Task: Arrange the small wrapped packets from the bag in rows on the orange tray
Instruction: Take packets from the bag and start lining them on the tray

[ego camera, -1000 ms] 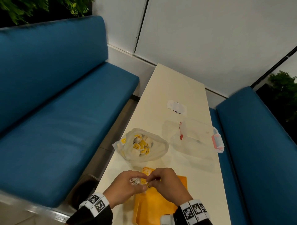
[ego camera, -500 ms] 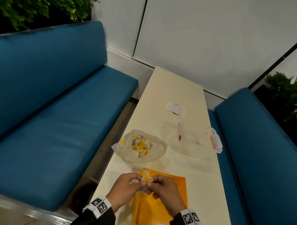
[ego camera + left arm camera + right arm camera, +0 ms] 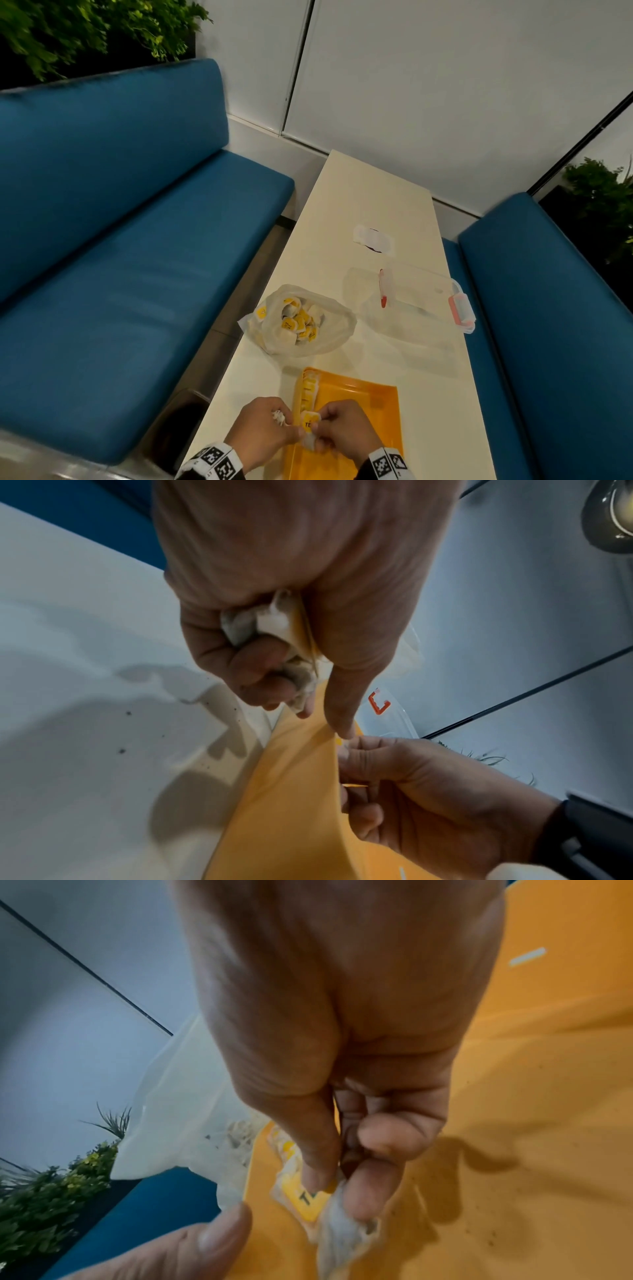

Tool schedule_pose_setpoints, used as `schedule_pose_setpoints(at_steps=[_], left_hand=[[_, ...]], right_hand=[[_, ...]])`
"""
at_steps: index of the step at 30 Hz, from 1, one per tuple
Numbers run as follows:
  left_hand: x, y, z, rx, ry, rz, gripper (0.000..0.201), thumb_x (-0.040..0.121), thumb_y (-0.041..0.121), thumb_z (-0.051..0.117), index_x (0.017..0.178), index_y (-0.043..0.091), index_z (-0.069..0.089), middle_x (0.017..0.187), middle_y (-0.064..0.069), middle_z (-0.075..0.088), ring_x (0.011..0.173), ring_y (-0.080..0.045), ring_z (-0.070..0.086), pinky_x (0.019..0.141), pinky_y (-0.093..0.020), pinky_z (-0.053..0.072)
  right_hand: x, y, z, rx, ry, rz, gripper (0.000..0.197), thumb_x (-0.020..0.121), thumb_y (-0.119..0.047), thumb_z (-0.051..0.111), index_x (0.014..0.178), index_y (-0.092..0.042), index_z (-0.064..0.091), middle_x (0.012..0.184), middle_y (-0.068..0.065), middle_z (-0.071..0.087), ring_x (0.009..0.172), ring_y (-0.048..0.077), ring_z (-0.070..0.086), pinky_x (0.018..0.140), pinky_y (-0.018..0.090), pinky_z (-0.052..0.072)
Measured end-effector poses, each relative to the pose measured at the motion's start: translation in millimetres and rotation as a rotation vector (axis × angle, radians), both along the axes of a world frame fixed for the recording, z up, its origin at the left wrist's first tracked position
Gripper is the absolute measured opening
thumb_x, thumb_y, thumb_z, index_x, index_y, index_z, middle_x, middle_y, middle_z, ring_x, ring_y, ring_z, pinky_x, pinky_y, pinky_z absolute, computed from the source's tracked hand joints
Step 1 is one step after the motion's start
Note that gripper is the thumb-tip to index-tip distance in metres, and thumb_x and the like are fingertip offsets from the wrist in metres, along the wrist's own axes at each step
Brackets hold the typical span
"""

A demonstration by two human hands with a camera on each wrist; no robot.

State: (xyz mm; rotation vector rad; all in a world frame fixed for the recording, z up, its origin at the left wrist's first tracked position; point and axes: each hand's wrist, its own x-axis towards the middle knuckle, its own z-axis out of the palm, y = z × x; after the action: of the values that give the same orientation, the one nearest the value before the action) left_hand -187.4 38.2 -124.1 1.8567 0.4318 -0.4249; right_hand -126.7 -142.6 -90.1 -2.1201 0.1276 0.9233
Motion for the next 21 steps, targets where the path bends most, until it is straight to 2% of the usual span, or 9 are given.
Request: schedule_pose_setpoints(at_steps=[3, 7, 10, 13, 17, 21], left_hand=[[-2.0, -0.1, -2.0, 0.006, 0.002, -0.002, 0.034, 0.058, 0.052, 0.089, 0.077, 0.028, 0.074, 0.092, 0.004, 0.072, 0.086, -0.006, 0.066, 0.072, -0.019, 0.053], [-1.8, 0.7, -3.5, -0.011, 0.018, 0.0, 0.038, 0.058, 0.055, 0.09, 0.077, 0.028, 0.073, 0.093, 0.006, 0.07, 0.086, -0.007, 0.066, 0.073, -0.021, 0.053], [-0.3, 0.6, -4.9, -0.028, 0.033, 0.001, 0.038, 0.057, 0.054, 0.091, 0.078, 0.028, 0.074, 0.097, 0.009, 0.068, 0.088, -0.008, 0.067, 0.076, -0.023, 0.055], [1.4, 0.0, -5.4, -0.051, 0.057, -0.002, 0.033, 0.059, 0.048, 0.092, 0.078, 0.027, 0.075, 0.099, 0.009, 0.069, 0.091, -0.008, 0.067, 0.084, -0.027, 0.057], [3.6, -0.6, -5.0, -0.077, 0.085, 0.011, 0.032, 0.06, 0.046, 0.092, 0.078, 0.027, 0.075, 0.097, 0.008, 0.071, 0.09, -0.01, 0.068, 0.081, -0.024, 0.057], [5.4, 0.3, -6.5, -0.103, 0.115, 0.007, 0.032, 0.058, 0.046, 0.093, 0.077, 0.027, 0.076, 0.092, 0.006, 0.074, 0.088, -0.011, 0.069, 0.079, -0.026, 0.058]], right_hand=[[-0.4, 6.1, -9.5, -0.004, -0.003, -0.034, 0.011, 0.08, -0.003, 0.072, 0.072, -0.008, 0.066, 0.063, 0.015, 0.069, 0.047, 0.016, 0.063, 0.04, 0.022, 0.042], [0.0, 13.1, -21.8, -0.065, 0.002, -0.12, 0.019, 0.082, -0.002, 0.068, 0.074, -0.011, 0.054, 0.062, 0.013, 0.068, 0.049, 0.024, 0.064, 0.038, 0.023, 0.04], [1.3, 18.3, -27.9, -0.106, -0.018, -0.154, 0.021, 0.078, -0.004, 0.07, 0.073, -0.012, 0.051, 0.061, 0.014, 0.066, 0.049, 0.026, 0.065, 0.039, 0.024, 0.042], [1.1, 23.9, -28.1, -0.146, -0.055, -0.175, 0.021, 0.074, -0.003, 0.069, 0.07, -0.012, 0.051, 0.058, 0.012, 0.064, 0.04, 0.023, 0.059, 0.039, 0.023, 0.041], [1.7, 28.8, -25.7, -0.172, -0.083, -0.204, 0.014, 0.073, -0.002, 0.066, 0.074, -0.011, 0.054, 0.06, 0.01, 0.068, 0.039, 0.016, 0.059, 0.041, 0.022, 0.046], [2.6, 29.9, -28.3, -0.169, -0.11, -0.208, 0.014, 0.073, -0.001, 0.065, 0.079, -0.01, 0.055, 0.068, 0.016, 0.073, 0.043, 0.017, 0.061, 0.046, 0.027, 0.052]])
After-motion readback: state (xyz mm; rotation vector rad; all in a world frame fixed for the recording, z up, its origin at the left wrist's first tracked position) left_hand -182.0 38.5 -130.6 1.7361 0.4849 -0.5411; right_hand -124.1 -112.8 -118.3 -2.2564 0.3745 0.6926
